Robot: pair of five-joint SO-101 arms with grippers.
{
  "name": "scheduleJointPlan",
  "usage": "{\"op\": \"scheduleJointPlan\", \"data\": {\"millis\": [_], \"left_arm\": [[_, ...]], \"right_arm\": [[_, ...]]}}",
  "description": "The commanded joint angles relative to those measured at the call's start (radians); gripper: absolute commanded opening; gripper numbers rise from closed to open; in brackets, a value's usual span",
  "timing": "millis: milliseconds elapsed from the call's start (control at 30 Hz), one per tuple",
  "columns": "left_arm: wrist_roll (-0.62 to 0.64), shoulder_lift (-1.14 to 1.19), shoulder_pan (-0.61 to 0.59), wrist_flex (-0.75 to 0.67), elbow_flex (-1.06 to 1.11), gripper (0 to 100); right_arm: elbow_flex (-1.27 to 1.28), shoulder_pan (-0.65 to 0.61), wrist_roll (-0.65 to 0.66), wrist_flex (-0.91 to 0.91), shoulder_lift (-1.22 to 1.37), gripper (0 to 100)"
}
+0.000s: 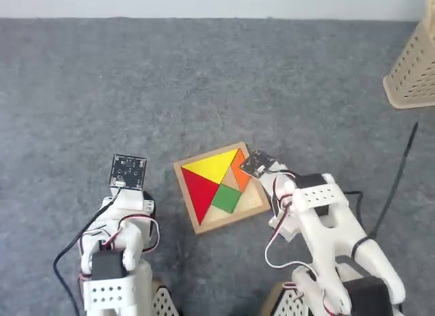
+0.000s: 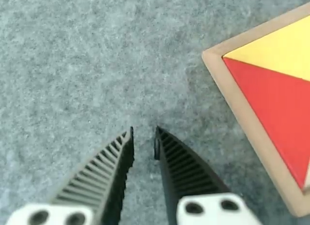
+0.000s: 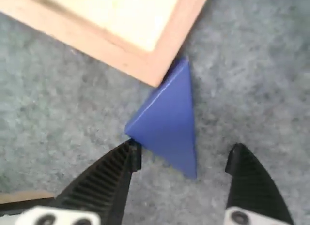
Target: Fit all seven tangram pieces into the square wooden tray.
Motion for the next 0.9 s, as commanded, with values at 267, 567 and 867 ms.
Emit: {"op": "scheduleJointPlan", "data": {"millis": [267,567,867], "left_arm": [[0.009,-0.023,0.003,0.003,-0.008,7],[0.009,-0.023,0.003,0.003,-0.008,7],[0.009,-0.023,0.003,0.003,-0.008,7]], "right_arm": [[-0.247,0.013,-0.092,0.208,-0.12,26.1],[-0.138,-0.093,-0.114,0.087,-0.12,26.1],[-0.098,-0.097,-0.126,0.002,0.044,26.1]]}}
